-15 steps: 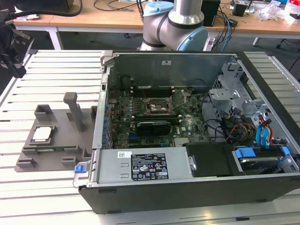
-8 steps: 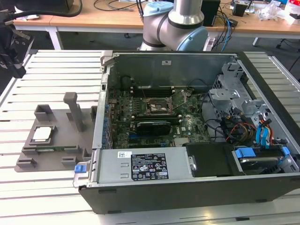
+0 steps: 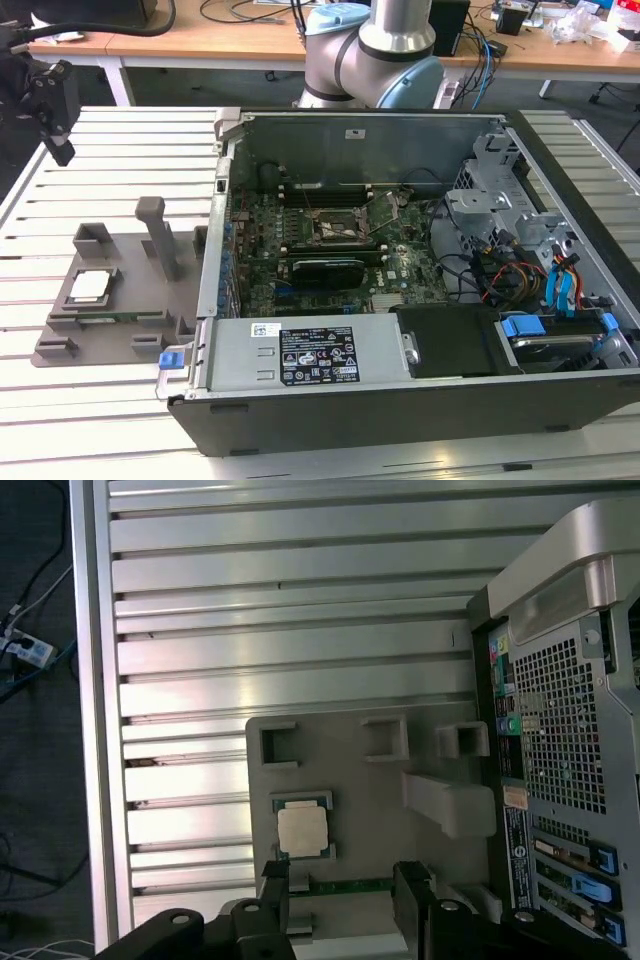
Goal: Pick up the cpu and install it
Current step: 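Pick up the cpu and move it towards the insertion slot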
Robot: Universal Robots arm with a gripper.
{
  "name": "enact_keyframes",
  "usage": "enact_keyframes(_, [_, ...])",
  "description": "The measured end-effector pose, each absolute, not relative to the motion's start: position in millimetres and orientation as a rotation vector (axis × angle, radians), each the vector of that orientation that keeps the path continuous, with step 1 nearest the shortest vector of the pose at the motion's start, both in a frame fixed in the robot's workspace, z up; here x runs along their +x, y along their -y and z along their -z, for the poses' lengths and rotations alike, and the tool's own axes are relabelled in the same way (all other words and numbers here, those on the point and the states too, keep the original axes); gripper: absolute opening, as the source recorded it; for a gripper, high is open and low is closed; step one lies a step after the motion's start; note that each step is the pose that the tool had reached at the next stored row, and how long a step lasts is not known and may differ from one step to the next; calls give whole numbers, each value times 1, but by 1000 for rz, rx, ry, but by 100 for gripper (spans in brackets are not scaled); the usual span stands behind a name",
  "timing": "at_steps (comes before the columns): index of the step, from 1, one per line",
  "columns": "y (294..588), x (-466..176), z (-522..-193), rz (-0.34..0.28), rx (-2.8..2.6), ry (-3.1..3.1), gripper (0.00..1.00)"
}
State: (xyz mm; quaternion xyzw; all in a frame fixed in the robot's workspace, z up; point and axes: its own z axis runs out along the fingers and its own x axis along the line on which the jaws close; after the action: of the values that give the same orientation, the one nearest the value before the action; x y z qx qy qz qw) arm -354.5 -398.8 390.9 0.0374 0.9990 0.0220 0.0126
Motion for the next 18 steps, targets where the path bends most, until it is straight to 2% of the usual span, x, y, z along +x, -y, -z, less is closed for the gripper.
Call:
enact_keyframes(3, [399, -355, -389, -38, 84, -3115, 55])
enact_keyframes(18, [399, -355, -382, -38, 75, -3115, 55])
